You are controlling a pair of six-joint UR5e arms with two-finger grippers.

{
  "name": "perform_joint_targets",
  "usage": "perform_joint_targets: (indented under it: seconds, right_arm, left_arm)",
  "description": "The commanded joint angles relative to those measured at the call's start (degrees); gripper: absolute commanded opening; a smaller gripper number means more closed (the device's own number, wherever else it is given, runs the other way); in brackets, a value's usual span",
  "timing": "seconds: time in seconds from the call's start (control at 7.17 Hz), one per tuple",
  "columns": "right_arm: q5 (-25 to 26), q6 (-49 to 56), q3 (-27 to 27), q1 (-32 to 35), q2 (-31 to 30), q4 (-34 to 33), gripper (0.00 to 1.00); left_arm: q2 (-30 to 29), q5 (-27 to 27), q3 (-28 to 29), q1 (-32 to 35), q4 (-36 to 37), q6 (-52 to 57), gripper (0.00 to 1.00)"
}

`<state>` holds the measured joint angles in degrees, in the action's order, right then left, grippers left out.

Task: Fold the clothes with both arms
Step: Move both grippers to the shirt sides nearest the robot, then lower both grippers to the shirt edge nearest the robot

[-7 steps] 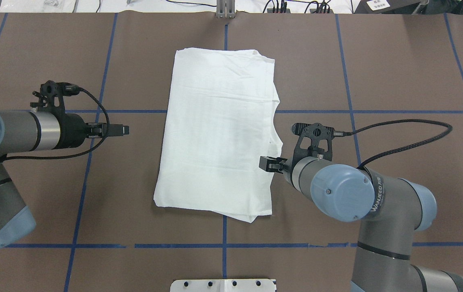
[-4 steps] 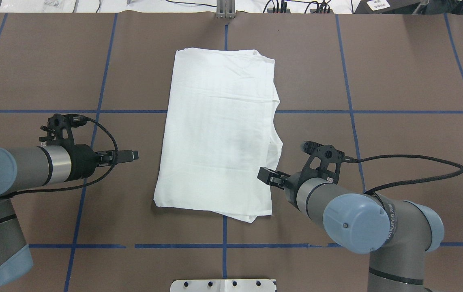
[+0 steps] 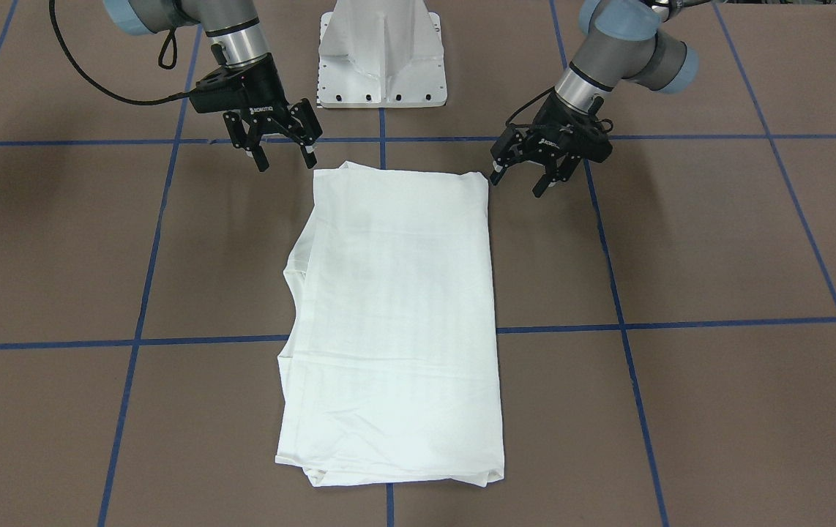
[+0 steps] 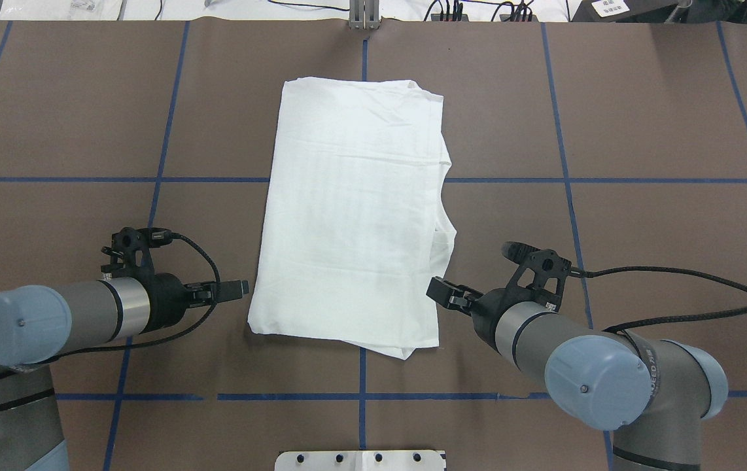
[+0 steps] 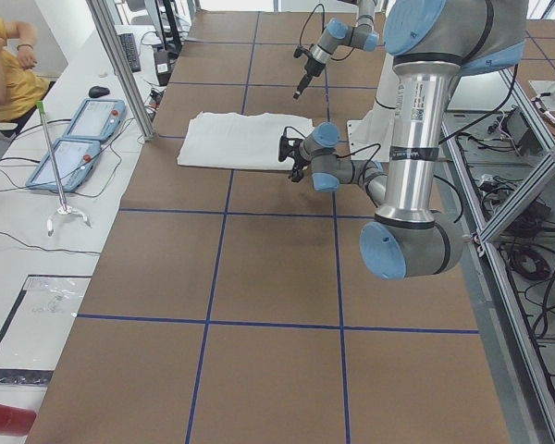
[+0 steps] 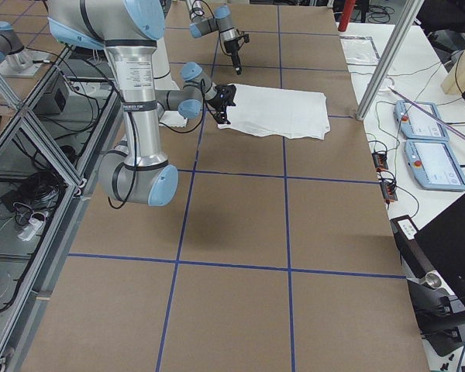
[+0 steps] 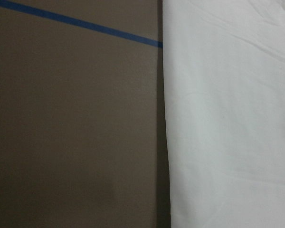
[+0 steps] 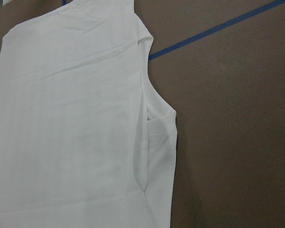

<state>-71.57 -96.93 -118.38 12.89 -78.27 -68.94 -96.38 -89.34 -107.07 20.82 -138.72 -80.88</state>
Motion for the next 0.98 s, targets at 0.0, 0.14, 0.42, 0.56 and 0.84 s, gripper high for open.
perform_joint_targets:
  seconds: [0.0, 0.14, 0.42, 0.56, 0.84]
  right_arm:
    - [0.29, -0.02, 0.16, -0.14, -0.04, 0.12, 1.00]
    - [0.29, -0.02, 0.16, -0.23, -0.04, 0.12, 1.00]
    - [0.29, -0.02, 0.17, -0.23, -0.04, 0.12, 1.00]
    - [0.29, -0.02, 0.34, -0.23, -0.04, 0.12, 1.00]
    - [0.29, -0.02, 0.34, -0.23, -0.04, 0.12, 1.00]
  left_arm:
    - [-2.32, 2.40, 0.73, -3.84, 2.30, -0.06, 1.00]
    - [-2.76, 2.77, 0.81, -4.81, 3.71, -0.06, 1.00]
    - [-2.76, 2.86, 0.99, -6.13, 3.81, -0.06, 0.84]
    - [-3.20, 2.86, 0.99, -6.31, 3.89, -0.06, 0.79]
    - [-6.00, 2.77, 3.53, -6.40, 3.90, -0.06, 0.79]
